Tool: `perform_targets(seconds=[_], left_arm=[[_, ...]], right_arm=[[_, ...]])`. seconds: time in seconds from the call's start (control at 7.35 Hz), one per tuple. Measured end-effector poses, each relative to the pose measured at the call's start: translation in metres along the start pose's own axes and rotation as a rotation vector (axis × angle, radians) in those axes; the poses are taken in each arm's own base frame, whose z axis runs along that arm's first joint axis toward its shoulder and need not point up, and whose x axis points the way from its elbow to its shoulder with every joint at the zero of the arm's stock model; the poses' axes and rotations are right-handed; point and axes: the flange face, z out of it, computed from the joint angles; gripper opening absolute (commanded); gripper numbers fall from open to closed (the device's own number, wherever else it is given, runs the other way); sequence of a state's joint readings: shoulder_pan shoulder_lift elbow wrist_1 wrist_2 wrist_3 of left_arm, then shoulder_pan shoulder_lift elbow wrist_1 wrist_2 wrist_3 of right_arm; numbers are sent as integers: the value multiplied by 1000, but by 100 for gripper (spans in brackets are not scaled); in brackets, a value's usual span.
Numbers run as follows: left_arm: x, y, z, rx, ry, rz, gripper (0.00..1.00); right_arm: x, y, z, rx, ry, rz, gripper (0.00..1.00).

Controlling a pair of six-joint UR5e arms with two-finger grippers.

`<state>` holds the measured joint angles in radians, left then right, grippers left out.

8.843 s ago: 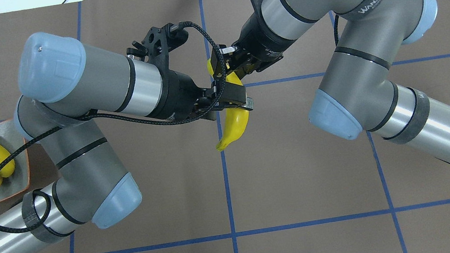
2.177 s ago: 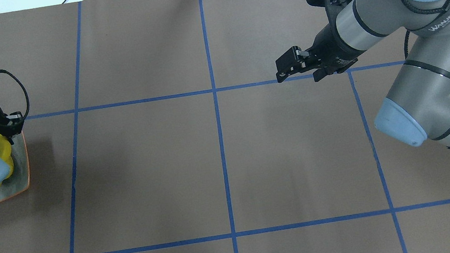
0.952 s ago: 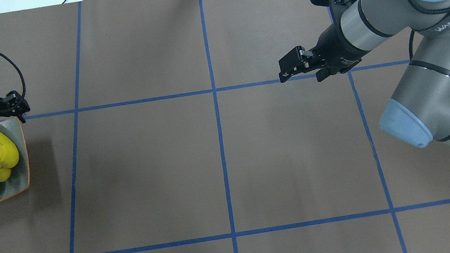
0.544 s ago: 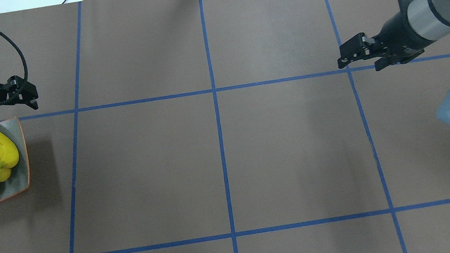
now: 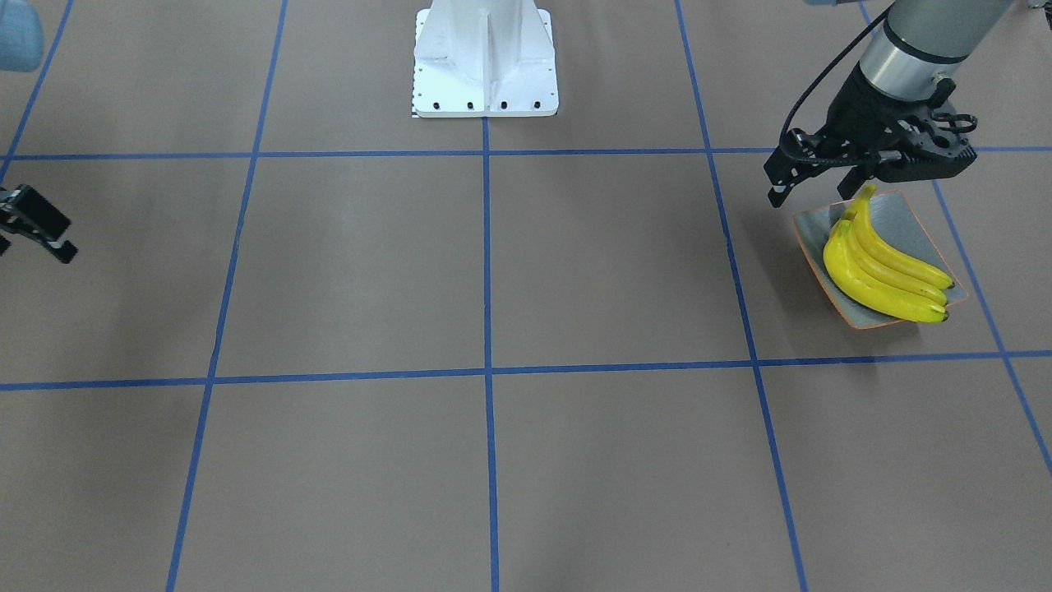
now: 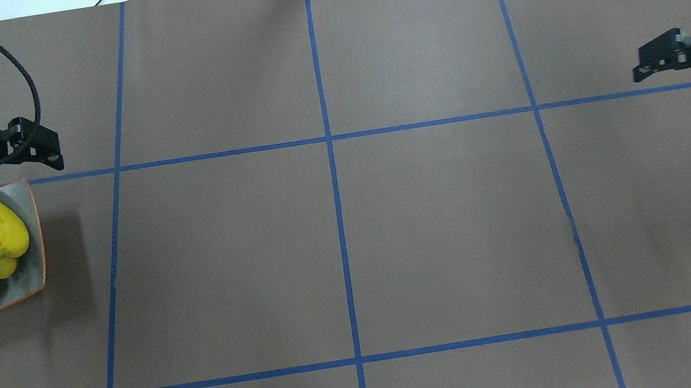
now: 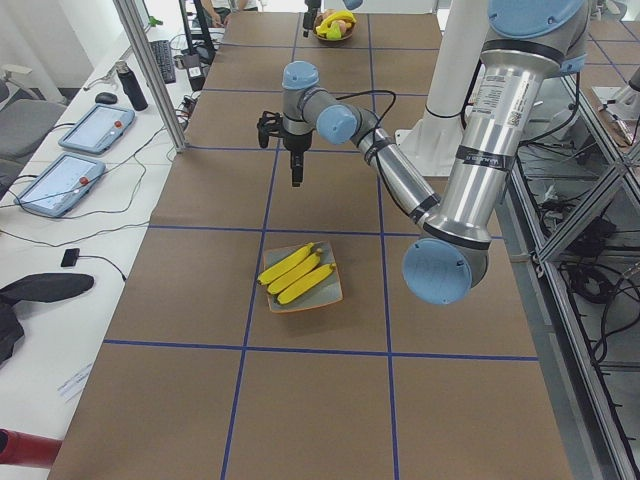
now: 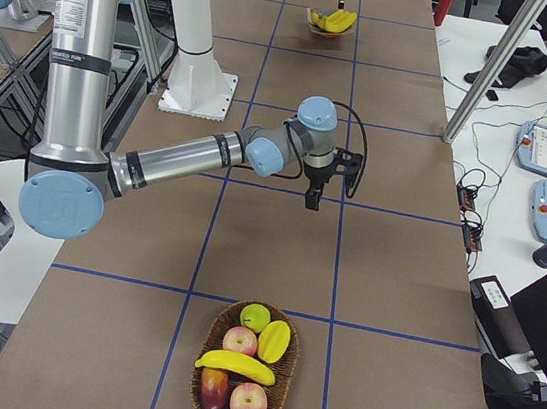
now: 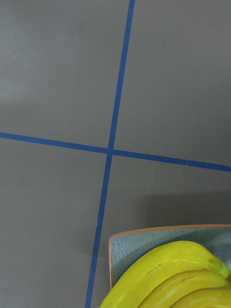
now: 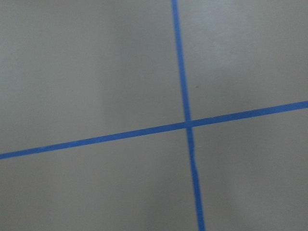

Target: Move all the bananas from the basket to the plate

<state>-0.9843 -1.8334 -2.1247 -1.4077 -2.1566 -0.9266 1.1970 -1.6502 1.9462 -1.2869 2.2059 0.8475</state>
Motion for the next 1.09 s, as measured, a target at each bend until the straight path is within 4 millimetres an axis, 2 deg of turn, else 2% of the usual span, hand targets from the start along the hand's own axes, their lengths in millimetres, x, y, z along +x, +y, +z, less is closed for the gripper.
perform_targets(seconds=[0.27, 0.54, 0.68, 0.82, 1.09], left_arm=[[-3, 3, 0, -11, 4, 16, 100], [-4, 3, 2, -16, 2, 15, 100], [-4, 3, 3, -17, 2, 12, 100], [-3, 3, 4, -18, 1, 11, 100], [-2, 3, 6, -20, -1, 7, 100]], right_arm=[[106, 10, -8, -3, 86, -59, 100], [197, 30, -7, -35, 149, -108, 100], [232, 41, -2, -61, 177, -133, 100], [260, 53, 3, -83, 214, -155, 100], [296, 77, 13, -133, 274, -226, 100]])
